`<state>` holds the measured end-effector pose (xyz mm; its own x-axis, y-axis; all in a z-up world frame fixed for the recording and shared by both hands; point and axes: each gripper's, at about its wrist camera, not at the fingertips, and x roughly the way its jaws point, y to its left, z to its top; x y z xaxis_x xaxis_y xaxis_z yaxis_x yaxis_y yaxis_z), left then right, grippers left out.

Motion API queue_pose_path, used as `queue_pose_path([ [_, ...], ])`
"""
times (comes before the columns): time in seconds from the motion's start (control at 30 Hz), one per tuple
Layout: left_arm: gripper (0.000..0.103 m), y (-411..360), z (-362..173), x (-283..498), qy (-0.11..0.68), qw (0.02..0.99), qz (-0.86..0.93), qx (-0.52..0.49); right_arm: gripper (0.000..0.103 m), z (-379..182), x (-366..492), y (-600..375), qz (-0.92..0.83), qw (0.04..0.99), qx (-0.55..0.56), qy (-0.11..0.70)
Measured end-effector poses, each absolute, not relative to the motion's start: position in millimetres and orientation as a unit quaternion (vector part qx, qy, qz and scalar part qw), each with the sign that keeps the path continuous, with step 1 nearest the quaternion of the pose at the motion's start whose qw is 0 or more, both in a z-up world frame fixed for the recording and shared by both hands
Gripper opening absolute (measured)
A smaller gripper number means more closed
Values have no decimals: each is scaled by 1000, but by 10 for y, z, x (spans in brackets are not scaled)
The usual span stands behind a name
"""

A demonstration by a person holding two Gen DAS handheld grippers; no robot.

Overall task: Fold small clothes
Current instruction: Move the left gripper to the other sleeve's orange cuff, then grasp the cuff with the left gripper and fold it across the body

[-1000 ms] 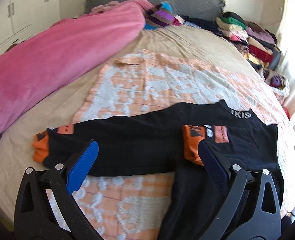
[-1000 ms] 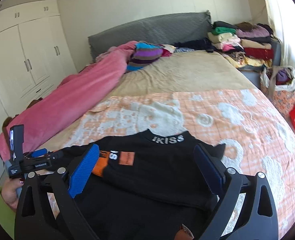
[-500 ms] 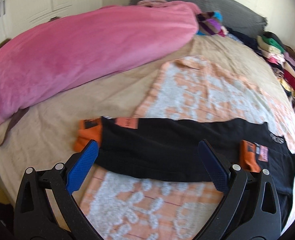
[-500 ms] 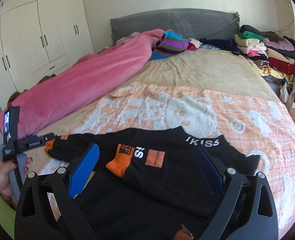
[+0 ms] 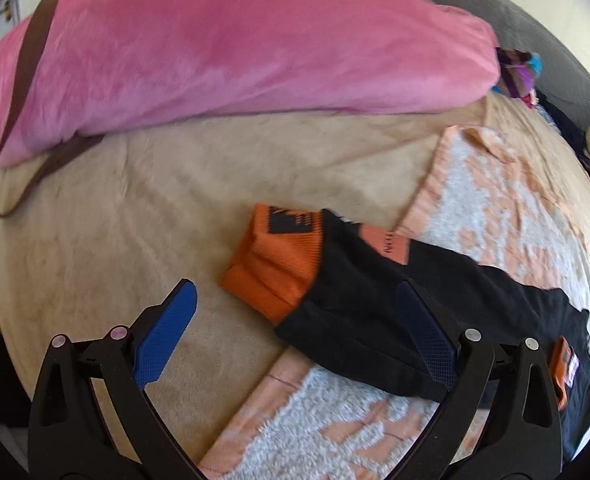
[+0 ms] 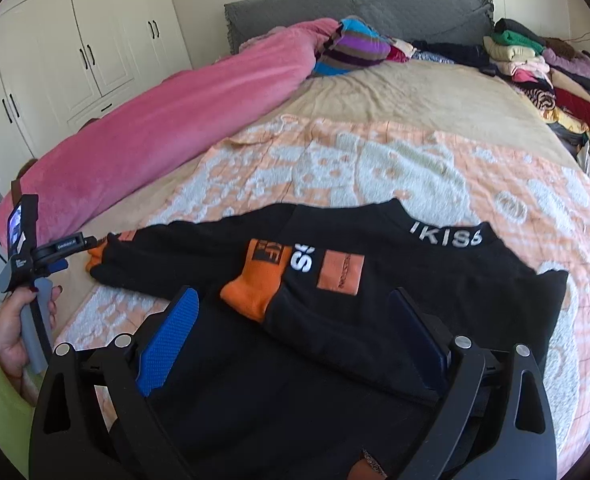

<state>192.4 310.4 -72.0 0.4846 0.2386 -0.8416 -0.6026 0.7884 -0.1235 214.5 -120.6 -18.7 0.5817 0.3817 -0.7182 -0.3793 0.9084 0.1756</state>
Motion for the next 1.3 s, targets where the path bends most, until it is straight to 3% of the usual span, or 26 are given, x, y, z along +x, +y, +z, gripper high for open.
queue_pose_path([
  [0.27,92,3289,-1063,2082,463,806,262,-260,95,-346,2109,-1216,214,882,16,420],
  [0.37,65,3267,-1058,2090,458,811,258,-256,95,-368,2091,-1262,212,881,22,421],
  [0.43,34,3241,-1050,2104,456,817,242,-258,95,-380,2087,-1296,209,882,25,422],
  [0.47,29,3227,-1051,2113,456,818,233,-261,95,-389,2086,-1317,206,882,27,422],
  [0.5,18,3204,-1044,2125,456,821,222,-262,95,-396,2087,-1342,204,882,30,423],
  [0.53,15,3175,-1025,2132,454,825,214,-261,95,-402,2083,-1366,202,882,33,425],
  [0.8,11,2677,-433,2124,396,880,116,-234,95,-374,2039,-1660,178,886,59,424],
  [0.97,10,1868,8,1953,367,911,4,-189,95,-297,1979,-1981,153,892,86,416],
  [1.3,10,335,-94,1950,412,889,-153,-132,95,-139,1886,-2717,88,906,141,389],
])
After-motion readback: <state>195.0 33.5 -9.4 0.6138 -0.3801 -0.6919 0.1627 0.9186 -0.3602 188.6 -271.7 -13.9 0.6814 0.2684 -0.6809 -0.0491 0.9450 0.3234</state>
